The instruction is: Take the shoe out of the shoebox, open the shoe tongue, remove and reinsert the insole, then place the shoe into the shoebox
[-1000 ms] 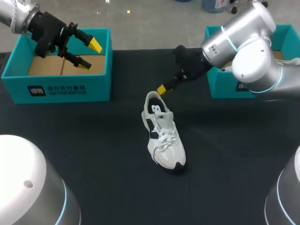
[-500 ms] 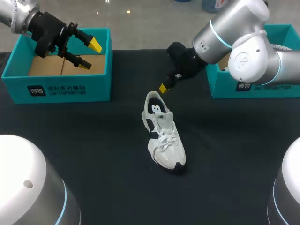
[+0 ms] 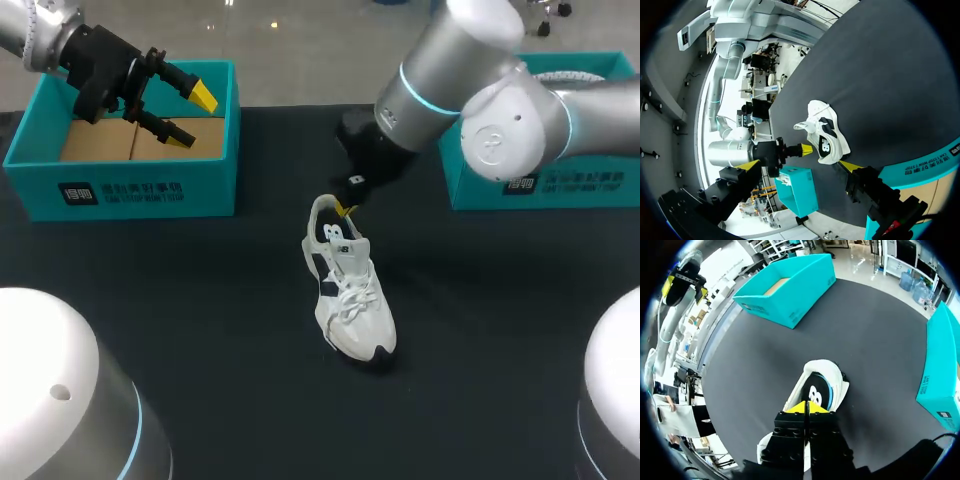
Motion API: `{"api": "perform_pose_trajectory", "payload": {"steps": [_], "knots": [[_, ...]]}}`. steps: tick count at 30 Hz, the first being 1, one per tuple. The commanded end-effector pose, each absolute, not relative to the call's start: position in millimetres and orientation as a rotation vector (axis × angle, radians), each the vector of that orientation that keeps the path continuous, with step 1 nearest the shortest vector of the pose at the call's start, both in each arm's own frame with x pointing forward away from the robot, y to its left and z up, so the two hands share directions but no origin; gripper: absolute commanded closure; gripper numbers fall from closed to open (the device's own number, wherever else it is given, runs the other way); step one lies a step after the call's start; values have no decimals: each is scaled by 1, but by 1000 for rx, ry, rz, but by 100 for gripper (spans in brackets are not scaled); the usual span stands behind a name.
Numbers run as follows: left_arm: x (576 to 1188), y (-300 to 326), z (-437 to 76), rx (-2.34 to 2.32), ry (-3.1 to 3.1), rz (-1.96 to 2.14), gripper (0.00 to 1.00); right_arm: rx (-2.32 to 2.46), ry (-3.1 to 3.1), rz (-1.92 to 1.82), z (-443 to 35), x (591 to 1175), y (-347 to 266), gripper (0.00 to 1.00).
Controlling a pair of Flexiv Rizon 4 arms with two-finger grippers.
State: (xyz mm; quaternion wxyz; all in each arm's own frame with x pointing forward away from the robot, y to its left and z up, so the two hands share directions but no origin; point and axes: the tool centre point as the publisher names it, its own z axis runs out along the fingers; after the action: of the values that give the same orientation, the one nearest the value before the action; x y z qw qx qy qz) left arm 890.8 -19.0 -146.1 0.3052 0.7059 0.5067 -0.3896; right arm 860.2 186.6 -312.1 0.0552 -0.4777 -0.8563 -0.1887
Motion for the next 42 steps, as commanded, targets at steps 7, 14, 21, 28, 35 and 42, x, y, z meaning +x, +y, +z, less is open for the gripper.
{"api": "perform_pose_trajectory", "payload": {"steps": [7,14,21,28,35,42], "knots": [[891,-19,-146,1872,1343,-1030,0,-1747,-2688,-263,-314,857,187,100],[891,-19,-146,1872,1343,-1030,0,-1756,-2680,-270,-315,856,187,100],[891,-19,-146,1872,1343,-1030,0,-1762,-2664,-270,-321,855,186,100],[891,-19,-146,1872,1343,-1030,0,-1796,-2602,-284,-336,850,181,100],[891,-19,-146,1872,1343,-1030,0,-1785,-2587,-225,-347,839,183,100],[891,-19,-146,1872,1343,-1030,0,-1777,-2566,-181,-358,834,185,100]]}}
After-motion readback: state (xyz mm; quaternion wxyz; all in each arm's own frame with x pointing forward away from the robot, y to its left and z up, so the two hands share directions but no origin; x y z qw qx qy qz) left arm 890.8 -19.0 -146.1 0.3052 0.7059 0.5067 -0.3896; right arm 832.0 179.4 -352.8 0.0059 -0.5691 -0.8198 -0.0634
